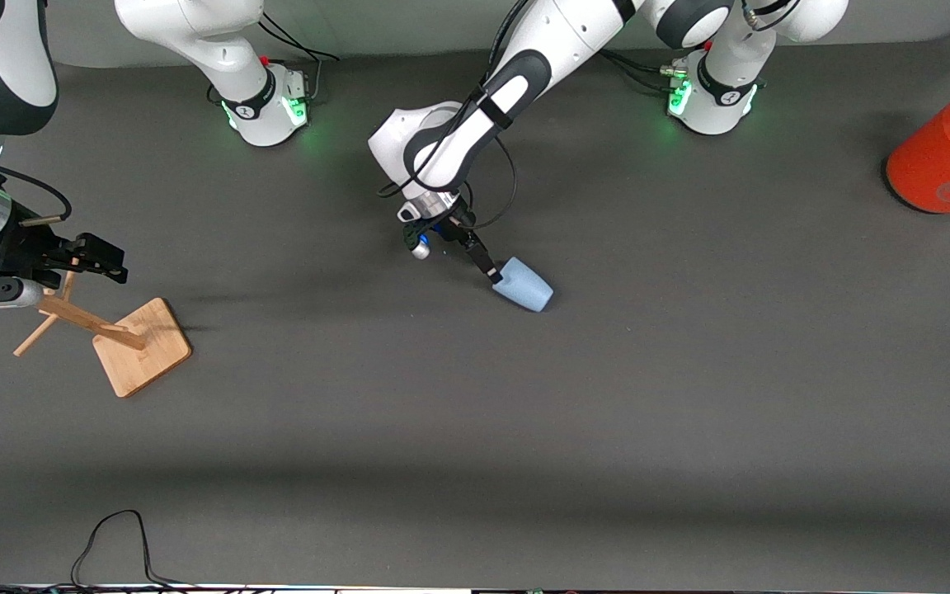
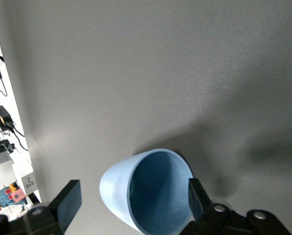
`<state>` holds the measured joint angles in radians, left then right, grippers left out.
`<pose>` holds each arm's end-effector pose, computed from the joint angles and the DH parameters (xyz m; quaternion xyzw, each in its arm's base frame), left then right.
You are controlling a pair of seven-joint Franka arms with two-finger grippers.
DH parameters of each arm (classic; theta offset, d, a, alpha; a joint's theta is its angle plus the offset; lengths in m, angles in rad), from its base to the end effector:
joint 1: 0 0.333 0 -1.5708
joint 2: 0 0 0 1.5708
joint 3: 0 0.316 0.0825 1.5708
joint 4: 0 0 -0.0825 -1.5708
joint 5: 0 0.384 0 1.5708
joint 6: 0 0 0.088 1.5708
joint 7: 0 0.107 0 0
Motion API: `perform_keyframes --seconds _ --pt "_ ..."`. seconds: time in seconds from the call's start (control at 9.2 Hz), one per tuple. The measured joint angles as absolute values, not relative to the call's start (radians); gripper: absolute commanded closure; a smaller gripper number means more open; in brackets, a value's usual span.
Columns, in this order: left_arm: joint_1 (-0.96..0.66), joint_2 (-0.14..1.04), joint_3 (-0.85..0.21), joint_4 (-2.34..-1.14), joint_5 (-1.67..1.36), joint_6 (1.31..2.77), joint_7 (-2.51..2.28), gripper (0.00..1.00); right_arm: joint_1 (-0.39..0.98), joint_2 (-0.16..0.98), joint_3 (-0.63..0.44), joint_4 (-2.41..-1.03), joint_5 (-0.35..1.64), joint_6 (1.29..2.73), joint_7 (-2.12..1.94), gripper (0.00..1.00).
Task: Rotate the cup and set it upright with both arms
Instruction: 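Close the left gripper on the cup rim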
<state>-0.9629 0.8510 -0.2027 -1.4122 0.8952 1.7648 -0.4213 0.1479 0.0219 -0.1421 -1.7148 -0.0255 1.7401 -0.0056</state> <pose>0.3557 -0.5918 0.1852 -0.7847 0.4875 -0.0759 0.3752 0.5701 0.0017 0.5585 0.9999 0.0078 0.0018 0.0141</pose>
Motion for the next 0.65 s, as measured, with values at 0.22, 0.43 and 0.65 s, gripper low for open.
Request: perform_keyframes --seconds 0.22,0.43,0.65 --pt "-0.949 0.851 -0.195 -1.429 0.924 1.764 -0.416 0.20 0.148 0.026 -0.141 -1.715 -0.026 1.741 0.004 0.00" --pt "-0.909 0.851 -0.191 -1.459 0.933 1.791 -0.410 1.00 0.148 0.029 -0.141 -1.715 -0.026 1.741 0.005 0.00" --pt "-0.886 0.851 -0.191 -1.470 0.934 1.806 -0.403 1.00 0.148 0.029 -0.141 -1.715 -0.026 1.741 0.005 0.00"
